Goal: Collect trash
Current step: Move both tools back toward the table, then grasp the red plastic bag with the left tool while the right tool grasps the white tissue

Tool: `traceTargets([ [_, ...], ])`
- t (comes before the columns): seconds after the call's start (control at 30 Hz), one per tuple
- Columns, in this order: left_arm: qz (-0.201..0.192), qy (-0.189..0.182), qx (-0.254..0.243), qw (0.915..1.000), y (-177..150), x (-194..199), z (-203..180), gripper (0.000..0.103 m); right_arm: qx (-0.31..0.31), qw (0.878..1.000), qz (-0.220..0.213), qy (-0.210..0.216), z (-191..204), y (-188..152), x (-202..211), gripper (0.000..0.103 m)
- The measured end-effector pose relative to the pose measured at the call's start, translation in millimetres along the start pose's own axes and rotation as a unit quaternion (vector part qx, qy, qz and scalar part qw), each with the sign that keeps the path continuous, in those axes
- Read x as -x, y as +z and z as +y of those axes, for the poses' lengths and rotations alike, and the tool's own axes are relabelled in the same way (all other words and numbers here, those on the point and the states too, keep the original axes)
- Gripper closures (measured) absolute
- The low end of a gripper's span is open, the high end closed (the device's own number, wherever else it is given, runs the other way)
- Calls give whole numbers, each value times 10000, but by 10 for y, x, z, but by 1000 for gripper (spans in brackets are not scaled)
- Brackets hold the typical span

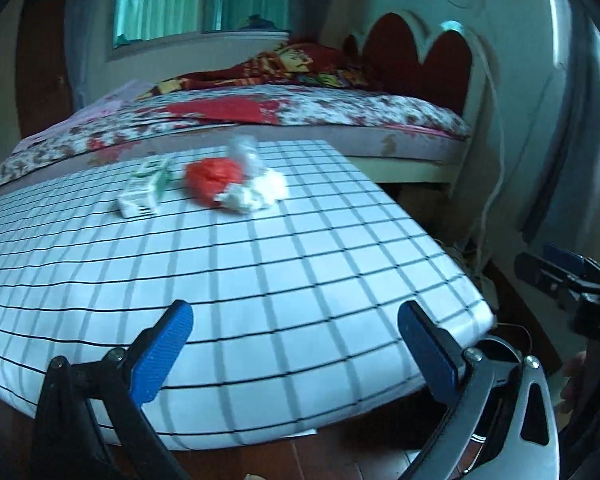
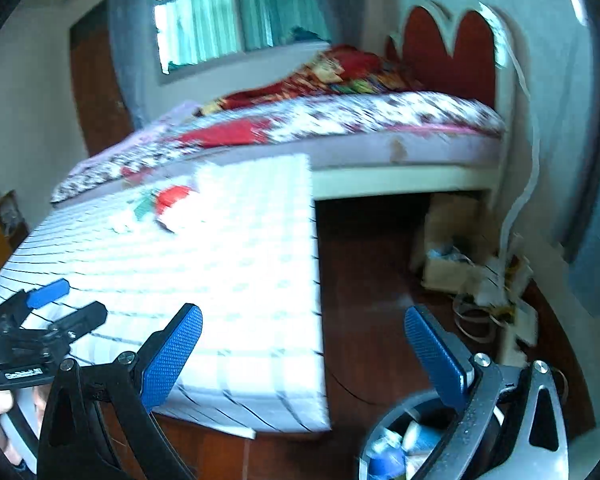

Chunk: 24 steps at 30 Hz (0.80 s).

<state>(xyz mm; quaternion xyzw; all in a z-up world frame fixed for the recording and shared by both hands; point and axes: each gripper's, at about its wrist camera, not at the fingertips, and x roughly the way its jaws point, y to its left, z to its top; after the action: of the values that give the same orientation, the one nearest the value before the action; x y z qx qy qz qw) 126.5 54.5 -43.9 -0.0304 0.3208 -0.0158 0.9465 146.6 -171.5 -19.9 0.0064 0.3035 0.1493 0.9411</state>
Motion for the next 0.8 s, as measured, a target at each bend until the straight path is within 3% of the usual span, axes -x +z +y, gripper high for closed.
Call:
traceTargets([
  [0.33, 5, 702, 450, 9965, 220, -117, 809, 1, 733, 9943, 395, 673, 921, 506, -876, 2],
  [0.63, 197, 1120, 589, 9918, 416, -485, 1273, 1, 1275, 9866, 786, 647, 1402, 848, -1835, 6],
  [0.8, 319, 1110, 630, 9913, 538, -769, 1372, 1, 1386, 9815, 1183, 590, 1474, 934, -2374, 14],
])
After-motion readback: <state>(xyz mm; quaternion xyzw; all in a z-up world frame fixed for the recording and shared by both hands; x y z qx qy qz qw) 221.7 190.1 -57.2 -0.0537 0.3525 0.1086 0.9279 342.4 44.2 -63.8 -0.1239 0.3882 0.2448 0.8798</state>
